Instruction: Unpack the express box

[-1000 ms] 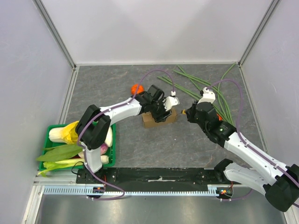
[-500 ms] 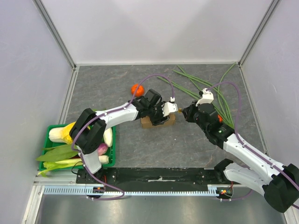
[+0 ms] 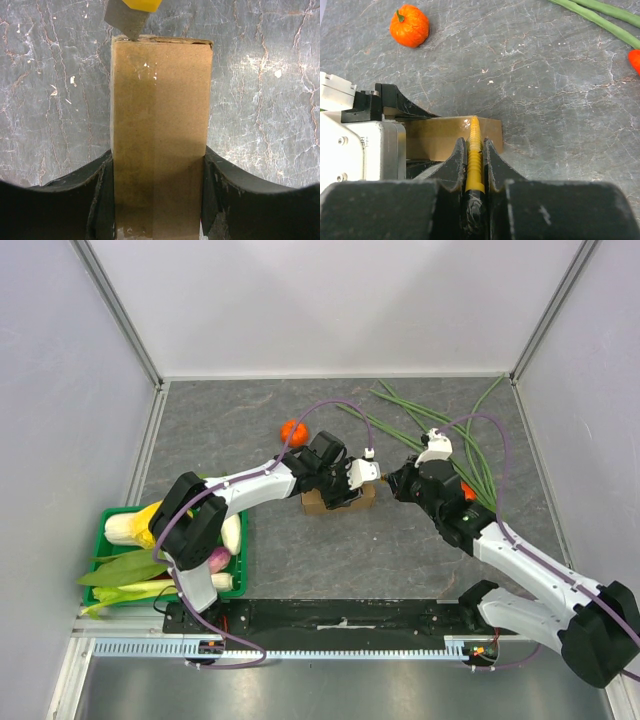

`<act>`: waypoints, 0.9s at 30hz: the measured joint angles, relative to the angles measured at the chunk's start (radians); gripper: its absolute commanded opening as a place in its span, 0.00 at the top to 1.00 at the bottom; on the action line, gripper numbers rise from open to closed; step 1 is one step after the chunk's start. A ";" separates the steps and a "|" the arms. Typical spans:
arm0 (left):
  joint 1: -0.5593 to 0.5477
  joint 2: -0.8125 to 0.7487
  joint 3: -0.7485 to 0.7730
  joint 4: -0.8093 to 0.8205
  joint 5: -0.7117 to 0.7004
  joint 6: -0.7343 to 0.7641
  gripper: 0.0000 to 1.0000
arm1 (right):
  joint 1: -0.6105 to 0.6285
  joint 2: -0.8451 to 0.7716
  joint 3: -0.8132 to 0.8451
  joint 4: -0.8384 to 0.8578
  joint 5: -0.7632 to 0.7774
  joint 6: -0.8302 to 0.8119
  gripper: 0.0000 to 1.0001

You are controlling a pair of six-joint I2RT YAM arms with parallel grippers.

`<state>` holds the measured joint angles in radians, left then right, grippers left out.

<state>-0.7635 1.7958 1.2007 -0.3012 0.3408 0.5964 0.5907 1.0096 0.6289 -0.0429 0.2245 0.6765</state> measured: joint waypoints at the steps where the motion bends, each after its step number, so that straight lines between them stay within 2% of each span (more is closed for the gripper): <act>1: 0.000 0.000 0.000 0.000 0.000 0.000 0.64 | 0.000 0.003 0.000 0.001 0.000 -0.001 1.00; 14: 0.005 0.000 0.000 0.000 -0.002 -0.003 0.70 | -0.002 0.030 0.000 0.036 -0.010 -0.027 1.00; 27: 0.029 0.043 0.060 -0.051 0.013 -0.111 0.74 | -0.020 0.034 -0.044 0.111 -0.071 -0.038 1.00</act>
<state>-0.7349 1.8389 1.2606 -0.3527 0.3534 0.4854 0.5709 1.0435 0.5850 0.0681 0.1532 0.6388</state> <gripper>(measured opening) 0.596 0.135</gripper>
